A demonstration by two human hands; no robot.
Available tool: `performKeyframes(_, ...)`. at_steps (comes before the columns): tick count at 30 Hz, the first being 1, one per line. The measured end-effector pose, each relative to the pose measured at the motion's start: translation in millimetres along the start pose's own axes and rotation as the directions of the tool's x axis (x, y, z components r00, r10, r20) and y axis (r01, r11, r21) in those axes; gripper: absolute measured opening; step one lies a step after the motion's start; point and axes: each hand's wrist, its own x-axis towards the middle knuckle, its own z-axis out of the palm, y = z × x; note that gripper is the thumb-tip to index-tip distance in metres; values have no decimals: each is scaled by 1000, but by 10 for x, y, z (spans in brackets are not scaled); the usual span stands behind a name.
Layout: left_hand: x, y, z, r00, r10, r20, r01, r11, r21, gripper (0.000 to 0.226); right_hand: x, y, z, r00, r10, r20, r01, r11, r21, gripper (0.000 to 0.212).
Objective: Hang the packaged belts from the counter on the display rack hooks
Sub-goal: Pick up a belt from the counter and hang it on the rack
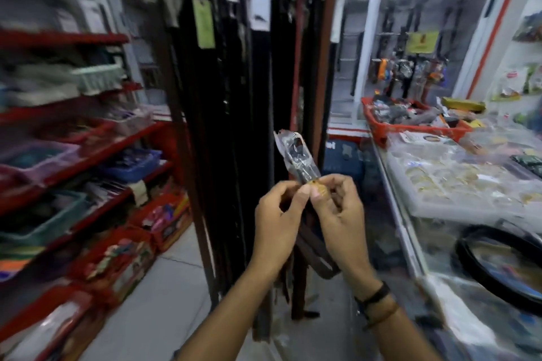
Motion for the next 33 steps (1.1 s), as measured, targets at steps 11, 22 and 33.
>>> performKeyframes(11,839,628,-1328,981,93,-171,-132,964,-230,12,586,-822,1279,972,-232,43,235,938,-256,14)
performKeyframes(22,1691,1255,-2296,925,276,-261,-344,899,-270,13,1349,-1636,2279,828,-557,64,555,798,-236,44)
performKeyframes(33,2149,1621,-2483,835,478,-273,-497,868,-3,40,1824,-1922,2647,794,-607,-36,607,795,-22,37)
